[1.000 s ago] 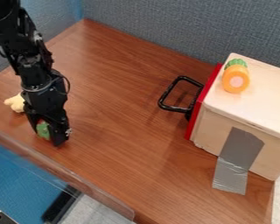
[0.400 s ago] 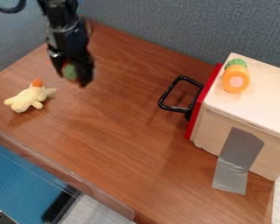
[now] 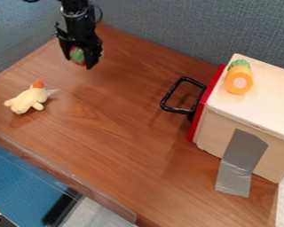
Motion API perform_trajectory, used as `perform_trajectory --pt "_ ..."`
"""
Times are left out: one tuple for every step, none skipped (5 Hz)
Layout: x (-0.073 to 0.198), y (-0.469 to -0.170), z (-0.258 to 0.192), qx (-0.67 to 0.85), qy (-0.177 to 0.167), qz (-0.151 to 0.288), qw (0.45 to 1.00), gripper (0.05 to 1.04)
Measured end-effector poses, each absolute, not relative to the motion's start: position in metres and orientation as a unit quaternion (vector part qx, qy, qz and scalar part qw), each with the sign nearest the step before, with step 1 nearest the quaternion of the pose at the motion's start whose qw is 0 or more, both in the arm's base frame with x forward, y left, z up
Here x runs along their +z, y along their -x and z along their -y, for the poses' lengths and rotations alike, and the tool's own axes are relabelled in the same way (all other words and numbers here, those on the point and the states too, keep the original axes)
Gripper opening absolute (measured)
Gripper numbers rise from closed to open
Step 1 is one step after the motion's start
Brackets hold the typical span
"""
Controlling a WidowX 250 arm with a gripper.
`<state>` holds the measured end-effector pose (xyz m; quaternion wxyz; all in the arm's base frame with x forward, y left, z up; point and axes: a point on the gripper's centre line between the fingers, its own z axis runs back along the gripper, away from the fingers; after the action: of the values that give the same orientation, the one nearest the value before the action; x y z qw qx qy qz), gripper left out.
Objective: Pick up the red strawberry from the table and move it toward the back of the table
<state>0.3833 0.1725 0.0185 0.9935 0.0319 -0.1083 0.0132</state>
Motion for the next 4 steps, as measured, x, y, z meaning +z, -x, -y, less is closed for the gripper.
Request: perform_trajectory --pt "0.007 -0.387 -0.183 0.021 -0.035 0.096 0.995 0.786" --pt "-0.009 -0.384 -0.188 0.024 -0.034 0.078 0.996 0.786" --pt "-0.009 -0.385 -0.189 0.023 -0.032 0.074 0.996 0.859" --pt "-0.006 -0.385 -0.187 0.017 -0.024 0.065 0.997 1.013"
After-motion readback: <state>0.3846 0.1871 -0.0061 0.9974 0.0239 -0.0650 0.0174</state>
